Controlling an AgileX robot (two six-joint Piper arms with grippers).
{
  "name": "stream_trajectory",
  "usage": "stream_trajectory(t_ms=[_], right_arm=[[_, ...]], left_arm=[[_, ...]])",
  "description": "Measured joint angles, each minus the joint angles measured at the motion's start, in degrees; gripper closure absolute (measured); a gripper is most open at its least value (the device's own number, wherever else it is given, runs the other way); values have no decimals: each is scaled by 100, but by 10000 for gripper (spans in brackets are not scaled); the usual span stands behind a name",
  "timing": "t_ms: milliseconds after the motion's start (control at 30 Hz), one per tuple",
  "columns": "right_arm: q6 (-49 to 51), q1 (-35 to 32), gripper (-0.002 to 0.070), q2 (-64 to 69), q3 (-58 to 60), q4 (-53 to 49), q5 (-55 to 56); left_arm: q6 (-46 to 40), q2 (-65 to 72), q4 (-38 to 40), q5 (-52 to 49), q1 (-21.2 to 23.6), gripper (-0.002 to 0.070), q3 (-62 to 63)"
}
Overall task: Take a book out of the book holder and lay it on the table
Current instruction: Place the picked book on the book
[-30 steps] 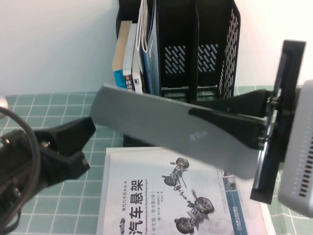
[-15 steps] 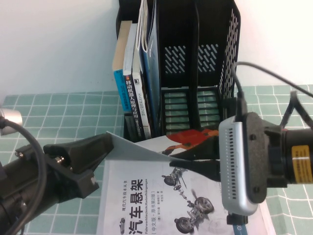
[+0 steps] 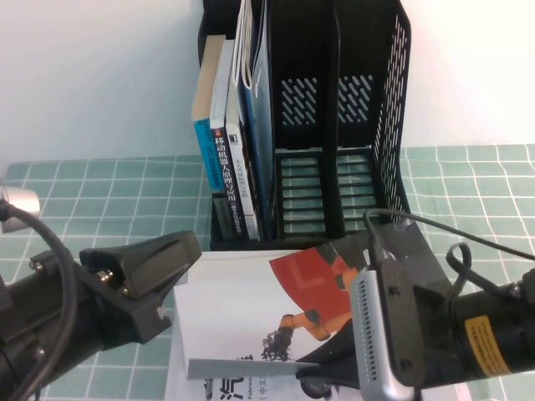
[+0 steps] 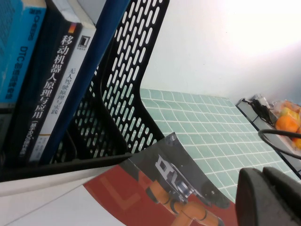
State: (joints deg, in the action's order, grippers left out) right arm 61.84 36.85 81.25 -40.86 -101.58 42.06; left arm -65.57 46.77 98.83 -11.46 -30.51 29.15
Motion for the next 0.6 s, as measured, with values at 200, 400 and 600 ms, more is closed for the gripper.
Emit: stream_trajectory(t_ms=[200,400,600], right_arm=[[196,23,673,99,80,92,-449],[-81,23,672,273,90,817,-644],[-731,23,668,513,90,1457,-381]], left_arm=[[0,0,0,-27,0,678,0],[0,0,0,-31,0,678,0],[9,0,0,-31,0,678,0]])
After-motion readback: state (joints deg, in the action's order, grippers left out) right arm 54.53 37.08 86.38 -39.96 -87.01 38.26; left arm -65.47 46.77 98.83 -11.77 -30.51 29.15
